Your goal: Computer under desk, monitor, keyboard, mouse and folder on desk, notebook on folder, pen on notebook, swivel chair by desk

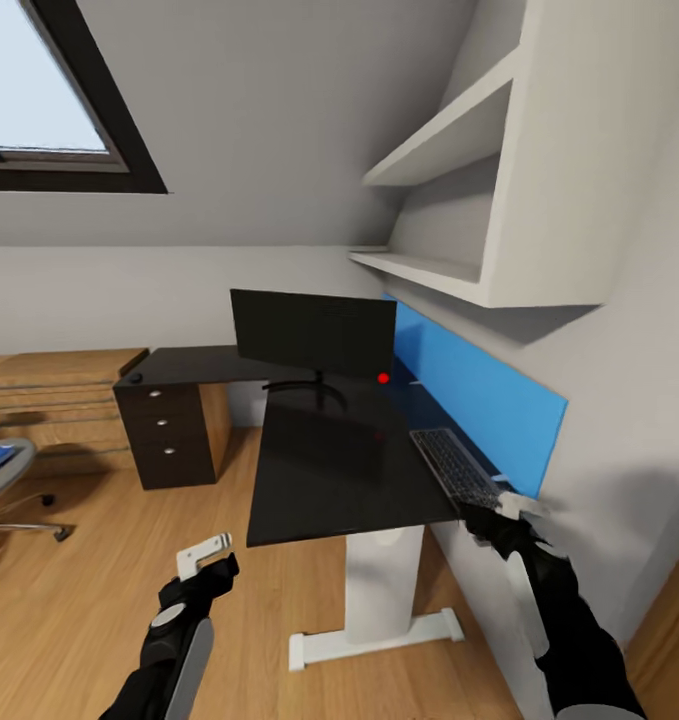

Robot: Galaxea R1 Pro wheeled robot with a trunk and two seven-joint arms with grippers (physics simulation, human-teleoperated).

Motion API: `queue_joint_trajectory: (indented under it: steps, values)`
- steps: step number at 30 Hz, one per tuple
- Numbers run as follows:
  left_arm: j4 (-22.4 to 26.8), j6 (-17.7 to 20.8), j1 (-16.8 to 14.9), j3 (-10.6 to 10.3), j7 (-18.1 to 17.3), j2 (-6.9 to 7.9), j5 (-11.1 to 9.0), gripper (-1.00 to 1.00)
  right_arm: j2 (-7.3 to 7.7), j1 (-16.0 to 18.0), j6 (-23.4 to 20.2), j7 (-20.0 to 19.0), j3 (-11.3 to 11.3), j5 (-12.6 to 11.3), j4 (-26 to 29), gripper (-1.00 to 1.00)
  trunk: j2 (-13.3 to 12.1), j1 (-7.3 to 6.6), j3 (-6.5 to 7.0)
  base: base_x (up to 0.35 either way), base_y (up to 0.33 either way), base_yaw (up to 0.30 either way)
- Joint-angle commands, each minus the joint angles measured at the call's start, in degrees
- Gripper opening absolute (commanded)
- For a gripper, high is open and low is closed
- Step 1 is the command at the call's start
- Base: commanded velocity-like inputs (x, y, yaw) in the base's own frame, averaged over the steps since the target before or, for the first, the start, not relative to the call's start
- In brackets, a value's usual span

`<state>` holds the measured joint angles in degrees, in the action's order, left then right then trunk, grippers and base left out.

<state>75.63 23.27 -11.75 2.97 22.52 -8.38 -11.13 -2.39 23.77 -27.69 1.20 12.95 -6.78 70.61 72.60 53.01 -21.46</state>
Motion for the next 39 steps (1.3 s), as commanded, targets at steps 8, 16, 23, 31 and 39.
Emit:
queue_joint_trajectory:
  steps: [8, 16, 23, 31, 39]
  values:
    - [0.8, 0.2, 0.0, 2.1, 0.5, 0.03, -4.0, 1.0, 0.42, 0.1, -0.5, -3.8, 6.6, -5.2, 0.0, 1.0, 2.9, 1.54, -1.18, 0.0, 0.0, -0.248]
    - [0.8, 0.2, 0.0, 5.3, 0.6, 0.04, -4.5, 1.0, 0.89, 0.0, -3.7, -10.0, 12.6, -12.1, -2.6, 1.0, 6.1, 3.3, -2.6, 0.0, 0.0, -0.15]
    - [0.8, 0.2, 0.0, 7.8, 0.5, -0.03, -4.6, 1.0, 1.15, 0.0, -4.8, -13.6, 14.2, -15.6, -4.1, 1.0, 8.9, 4.83, -3.86, 0.0, 0.0, -0.014]
    - [0.8, 0.2, 0.0, 8.0, 0.5, -0.03, -4.6, 1.0, 1.25, 0.0, -5.8, -13.9, 15.6, -19.1, -4.3, 1.0, 12.1, 6.59, -5.29, 0.0, 0.0, -0.001]
    - [0.8, 0.2, 0.0, 8.0, 0.5, -0.05, -4.6, 1.0, 1.33, 0.0, -7.4, -14.3, 20.3, -20.1, -4.3, 1.0, 15.3, 8.35, -6.73, 0.0, 0.0, 0.0]
